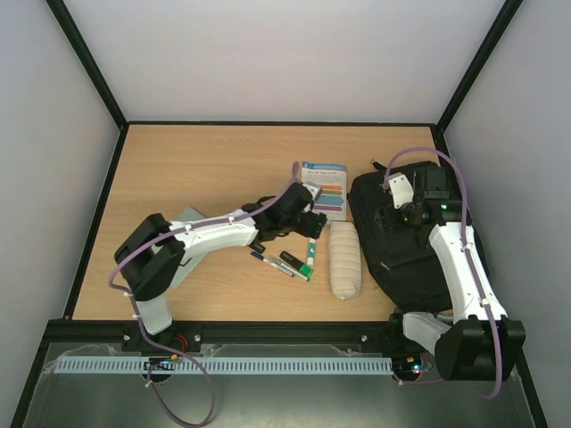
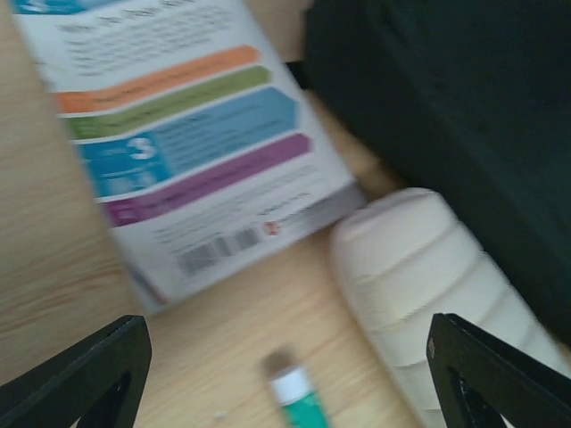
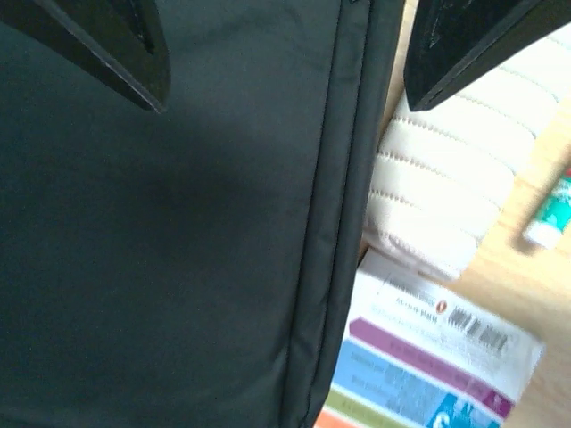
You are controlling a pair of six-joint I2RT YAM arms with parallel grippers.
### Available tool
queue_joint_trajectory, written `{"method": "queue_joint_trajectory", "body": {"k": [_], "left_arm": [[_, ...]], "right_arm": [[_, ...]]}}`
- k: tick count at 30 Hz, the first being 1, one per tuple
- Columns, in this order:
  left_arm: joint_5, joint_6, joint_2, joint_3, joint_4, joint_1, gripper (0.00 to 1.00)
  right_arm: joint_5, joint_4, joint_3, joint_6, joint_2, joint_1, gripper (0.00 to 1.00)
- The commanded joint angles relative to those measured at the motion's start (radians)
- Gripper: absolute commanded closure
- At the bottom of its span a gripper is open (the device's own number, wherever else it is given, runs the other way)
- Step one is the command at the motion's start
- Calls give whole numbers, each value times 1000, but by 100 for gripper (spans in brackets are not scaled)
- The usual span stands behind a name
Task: Pack the student bag
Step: Move the book to the center of the board, then move the student bag to the center of the board.
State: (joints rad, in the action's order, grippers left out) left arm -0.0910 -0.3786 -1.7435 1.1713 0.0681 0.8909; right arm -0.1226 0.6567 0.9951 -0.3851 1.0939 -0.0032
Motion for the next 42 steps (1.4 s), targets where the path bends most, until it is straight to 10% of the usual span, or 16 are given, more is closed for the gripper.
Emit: {"method": "queue_joint_trajectory", "body": {"k": [1, 11, 21, 42], "left_arm": [[102, -37, -75, 97, -10, 49, 11], [34, -122, -136, 148, 61, 32, 13], [158, -303, -331, 306, 203, -178, 54], [243, -357, -544, 501, 250, -243, 87]], "right_arm": [[-26, 135, -23, -58, 44, -11, 30], [-48, 85, -29, -48, 200, -12, 49], [-97, 78, -53, -43, 218, -8, 51], [-183, 43, -45, 21, 200, 43, 55]]}}
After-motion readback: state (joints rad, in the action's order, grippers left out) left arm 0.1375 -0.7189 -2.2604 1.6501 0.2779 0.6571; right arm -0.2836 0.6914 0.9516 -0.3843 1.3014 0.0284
